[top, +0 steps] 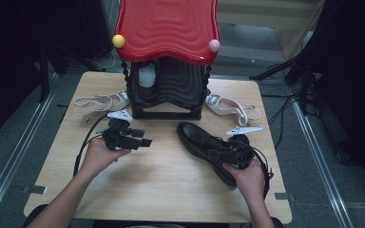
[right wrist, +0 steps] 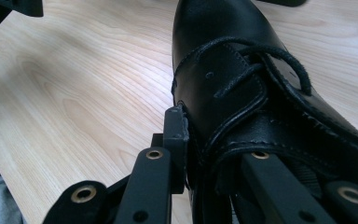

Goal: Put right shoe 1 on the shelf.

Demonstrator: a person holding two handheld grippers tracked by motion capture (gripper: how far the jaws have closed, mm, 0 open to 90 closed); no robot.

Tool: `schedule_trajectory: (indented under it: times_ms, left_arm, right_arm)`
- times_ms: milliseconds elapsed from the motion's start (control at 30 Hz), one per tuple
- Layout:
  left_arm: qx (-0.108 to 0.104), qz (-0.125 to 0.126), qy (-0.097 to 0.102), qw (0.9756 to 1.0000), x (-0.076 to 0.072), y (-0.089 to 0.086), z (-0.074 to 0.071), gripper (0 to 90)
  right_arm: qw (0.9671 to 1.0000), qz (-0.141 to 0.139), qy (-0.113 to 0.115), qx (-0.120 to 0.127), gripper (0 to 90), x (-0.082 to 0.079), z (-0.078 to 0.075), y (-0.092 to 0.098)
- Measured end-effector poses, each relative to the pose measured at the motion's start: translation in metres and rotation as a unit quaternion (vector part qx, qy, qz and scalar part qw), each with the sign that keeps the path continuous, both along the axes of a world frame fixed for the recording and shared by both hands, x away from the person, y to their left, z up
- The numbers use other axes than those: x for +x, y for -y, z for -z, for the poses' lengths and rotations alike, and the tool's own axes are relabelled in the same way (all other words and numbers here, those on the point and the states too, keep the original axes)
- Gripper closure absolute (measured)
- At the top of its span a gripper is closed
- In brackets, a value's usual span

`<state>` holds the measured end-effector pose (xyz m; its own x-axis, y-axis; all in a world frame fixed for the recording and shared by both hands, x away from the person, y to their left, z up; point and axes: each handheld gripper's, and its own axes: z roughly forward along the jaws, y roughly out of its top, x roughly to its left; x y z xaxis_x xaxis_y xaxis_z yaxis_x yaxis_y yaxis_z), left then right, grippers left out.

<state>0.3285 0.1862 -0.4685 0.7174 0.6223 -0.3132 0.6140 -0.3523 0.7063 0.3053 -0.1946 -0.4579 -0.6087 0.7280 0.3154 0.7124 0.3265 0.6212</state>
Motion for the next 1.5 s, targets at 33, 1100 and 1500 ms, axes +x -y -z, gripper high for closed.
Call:
schedule_trajectory:
  times_ms: [33,1100,1500]
  left_arm:
    - [-0.001,-0.004,0.0,1.0,-0.002,-0.002,0.001,42.1]
    - [0.009,-0.005,0.011,0.9999,-0.005,0.005,0.012,81.4]
    - [0.014,0.001,0.016,0.9998,-0.003,0.008,0.015,85.9]
  right_arm:
    - [1.0,-0.01,0.002,-0.002,80.2,0.003,0.0,-0.007]
    - [0.9966,-0.082,0.006,-0.004,78.7,0.03,0.014,-0.111]
    - [0.9954,-0.095,0.004,0.01,66.5,0.024,0.009,-0.1]
